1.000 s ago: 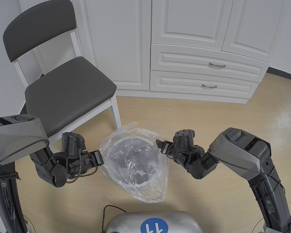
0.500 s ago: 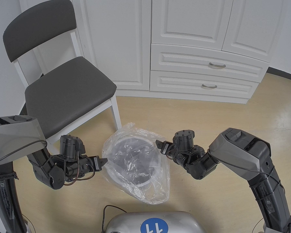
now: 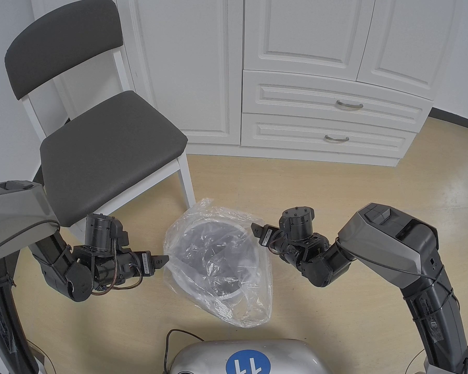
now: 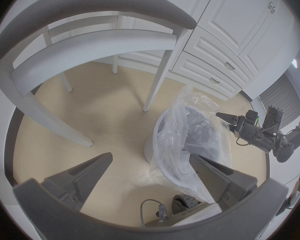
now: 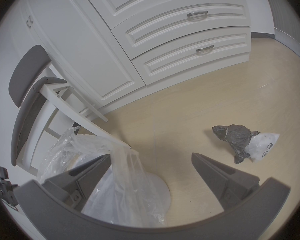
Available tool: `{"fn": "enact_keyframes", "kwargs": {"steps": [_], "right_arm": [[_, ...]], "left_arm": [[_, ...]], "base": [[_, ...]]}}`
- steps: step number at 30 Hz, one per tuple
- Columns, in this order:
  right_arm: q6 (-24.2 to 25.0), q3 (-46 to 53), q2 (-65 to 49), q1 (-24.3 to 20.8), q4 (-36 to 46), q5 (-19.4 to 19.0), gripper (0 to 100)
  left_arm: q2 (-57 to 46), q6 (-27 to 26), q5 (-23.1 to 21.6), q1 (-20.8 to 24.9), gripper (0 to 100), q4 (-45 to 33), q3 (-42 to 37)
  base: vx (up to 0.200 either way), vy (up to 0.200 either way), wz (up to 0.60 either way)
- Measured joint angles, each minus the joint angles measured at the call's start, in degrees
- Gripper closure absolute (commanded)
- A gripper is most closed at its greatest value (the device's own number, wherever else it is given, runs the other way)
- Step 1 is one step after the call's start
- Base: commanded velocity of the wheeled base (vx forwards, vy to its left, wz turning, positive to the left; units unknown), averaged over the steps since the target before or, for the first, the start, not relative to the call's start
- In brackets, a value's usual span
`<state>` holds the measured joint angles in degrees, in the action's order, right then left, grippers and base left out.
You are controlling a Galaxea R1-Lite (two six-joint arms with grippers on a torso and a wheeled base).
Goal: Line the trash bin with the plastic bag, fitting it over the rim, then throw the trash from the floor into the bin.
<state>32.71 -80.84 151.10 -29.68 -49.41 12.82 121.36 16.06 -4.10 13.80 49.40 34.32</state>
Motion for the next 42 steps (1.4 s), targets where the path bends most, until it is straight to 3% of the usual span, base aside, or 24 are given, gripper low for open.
{"fn": "enact_keyframes", "kwargs": {"steps": [8,17,42], "right_arm": [[0.0,0.1,-0.3,-0.3,-0.3,0.1,0],[0.0,-0.8,0.6,-0.5,-0.5,0.4,0],[1.6,-5.4,4.5,1.0,-0.1,0.6,0]], "left_arm": [[1.0,0.7,0.5,0.5,0,1.1,2.1],[7.8,6.3,5.5,1.0,0,1.7,8.5],[15.0,8.1,5.8,-1.2,0,2.0,15.1]], "base": [[0.000,0.000,0.00],[0.000,0.000,0.00],[0.000,0.000,0.00]]}}
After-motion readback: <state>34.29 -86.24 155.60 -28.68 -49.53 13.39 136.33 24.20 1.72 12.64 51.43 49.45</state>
